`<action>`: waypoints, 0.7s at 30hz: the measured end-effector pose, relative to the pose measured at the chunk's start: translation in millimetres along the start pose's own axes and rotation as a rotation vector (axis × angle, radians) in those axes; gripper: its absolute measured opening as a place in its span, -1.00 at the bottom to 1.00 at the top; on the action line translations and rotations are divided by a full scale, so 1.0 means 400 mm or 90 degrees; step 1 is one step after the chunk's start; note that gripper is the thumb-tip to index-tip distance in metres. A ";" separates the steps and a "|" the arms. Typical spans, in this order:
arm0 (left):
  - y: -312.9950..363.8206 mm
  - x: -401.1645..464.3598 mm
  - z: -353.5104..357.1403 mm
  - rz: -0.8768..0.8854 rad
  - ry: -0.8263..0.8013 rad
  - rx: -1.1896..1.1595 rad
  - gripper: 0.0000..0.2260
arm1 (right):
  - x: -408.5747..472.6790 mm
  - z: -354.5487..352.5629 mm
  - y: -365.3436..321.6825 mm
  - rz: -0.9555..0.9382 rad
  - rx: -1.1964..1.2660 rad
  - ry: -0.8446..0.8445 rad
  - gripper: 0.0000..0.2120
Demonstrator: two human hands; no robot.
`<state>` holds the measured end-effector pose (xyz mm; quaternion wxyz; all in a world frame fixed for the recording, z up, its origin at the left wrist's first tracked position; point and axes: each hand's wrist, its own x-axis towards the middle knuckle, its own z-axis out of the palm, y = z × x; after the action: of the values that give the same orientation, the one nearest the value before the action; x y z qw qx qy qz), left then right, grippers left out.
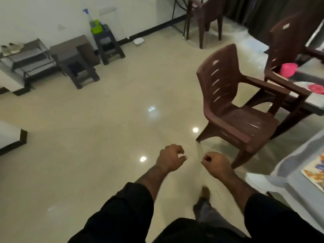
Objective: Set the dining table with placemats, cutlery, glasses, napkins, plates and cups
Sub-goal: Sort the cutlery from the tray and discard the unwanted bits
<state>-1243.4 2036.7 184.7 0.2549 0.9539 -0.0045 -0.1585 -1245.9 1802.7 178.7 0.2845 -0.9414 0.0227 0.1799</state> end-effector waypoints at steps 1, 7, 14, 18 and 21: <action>-0.012 0.032 -0.010 0.000 -0.001 0.006 -0.68 | 0.038 0.002 -0.018 -0.005 0.001 -0.006 -0.81; -0.078 0.281 -0.171 -0.056 0.015 0.058 -0.57 | 0.378 -0.010 -0.157 -0.052 0.031 -0.026 -0.75; -0.159 0.524 -0.442 -0.143 0.106 0.030 -0.55 | 0.758 -0.097 -0.399 -0.114 0.012 -0.073 -0.78; -0.214 0.678 -0.560 -0.144 0.121 0.025 -0.54 | 0.945 -0.147 -0.543 -0.135 0.011 -0.055 -0.79; -0.276 0.840 -0.632 -0.131 0.126 0.020 -0.54 | 1.096 -0.163 -0.621 -0.142 0.006 -0.042 -0.82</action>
<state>-855.3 2225.5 237.4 0.2218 0.9641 0.1161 -0.0886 -779.2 2001.3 205.9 0.3076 -0.9303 -0.0907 0.1781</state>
